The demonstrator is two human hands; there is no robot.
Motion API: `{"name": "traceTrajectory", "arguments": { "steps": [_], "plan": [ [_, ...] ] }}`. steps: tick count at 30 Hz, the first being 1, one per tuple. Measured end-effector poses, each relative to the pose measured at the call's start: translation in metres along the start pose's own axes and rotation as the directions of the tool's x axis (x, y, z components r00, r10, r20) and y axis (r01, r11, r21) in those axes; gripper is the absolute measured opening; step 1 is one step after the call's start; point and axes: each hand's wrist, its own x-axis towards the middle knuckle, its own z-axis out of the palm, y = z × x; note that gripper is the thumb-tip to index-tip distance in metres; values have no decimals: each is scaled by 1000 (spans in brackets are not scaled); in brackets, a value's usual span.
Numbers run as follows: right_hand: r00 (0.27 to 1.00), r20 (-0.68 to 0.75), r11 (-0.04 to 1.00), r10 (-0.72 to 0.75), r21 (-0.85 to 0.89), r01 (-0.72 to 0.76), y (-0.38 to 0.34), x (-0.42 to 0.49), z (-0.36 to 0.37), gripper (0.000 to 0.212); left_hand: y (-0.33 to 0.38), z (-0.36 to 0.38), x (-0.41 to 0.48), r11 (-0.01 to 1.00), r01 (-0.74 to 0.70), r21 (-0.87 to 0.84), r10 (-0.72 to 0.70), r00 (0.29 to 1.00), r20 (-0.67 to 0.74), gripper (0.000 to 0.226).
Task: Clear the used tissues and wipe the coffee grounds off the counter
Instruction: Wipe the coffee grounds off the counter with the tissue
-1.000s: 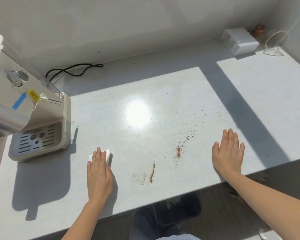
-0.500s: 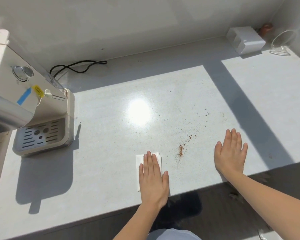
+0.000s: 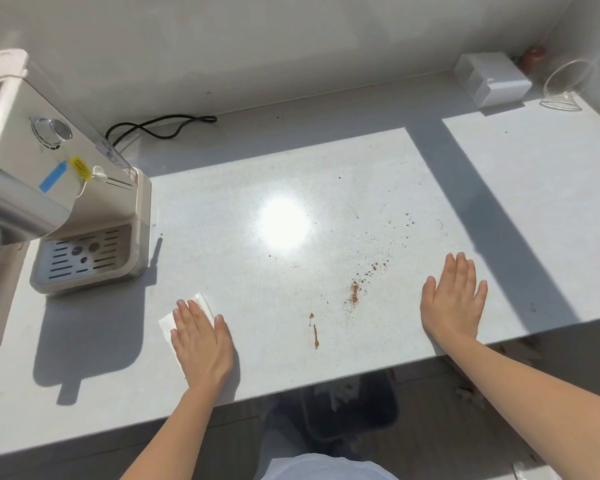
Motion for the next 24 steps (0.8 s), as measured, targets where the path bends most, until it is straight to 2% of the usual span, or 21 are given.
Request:
{"name": "traceTrajectory", "arguments": {
  "steps": [9,11,16,19,21,24],
  "plan": [
    [1000,20,1000,-1,-13,1,-1,-1,-1,58,84,51,-85,964,-266,-12,265,956,128,67],
    [1000,14,1000,0,-10,0,-1,-1,-1,58,107,59,-96,971,-238,-12,237,961,144,68],
    [1000,16,1000,5,-16,-5,-2,1,0,58,145,65,-96,996,-59,-65,69,984,163,77],
    [1000,9,1000,10,-10,-10,-2,0,-1,57,146,63,-83,990,-12,-142,35,986,165,68],
    [1000,4,1000,15,-13,-15,-2,0,-2,57,139,57,-68,963,10,-270,36,986,165,59],
    [1000,-2,1000,15,-23,-15,-3,0,-2,57,111,43,-42,931,21,-365,16,995,99,52]
  ]
}}
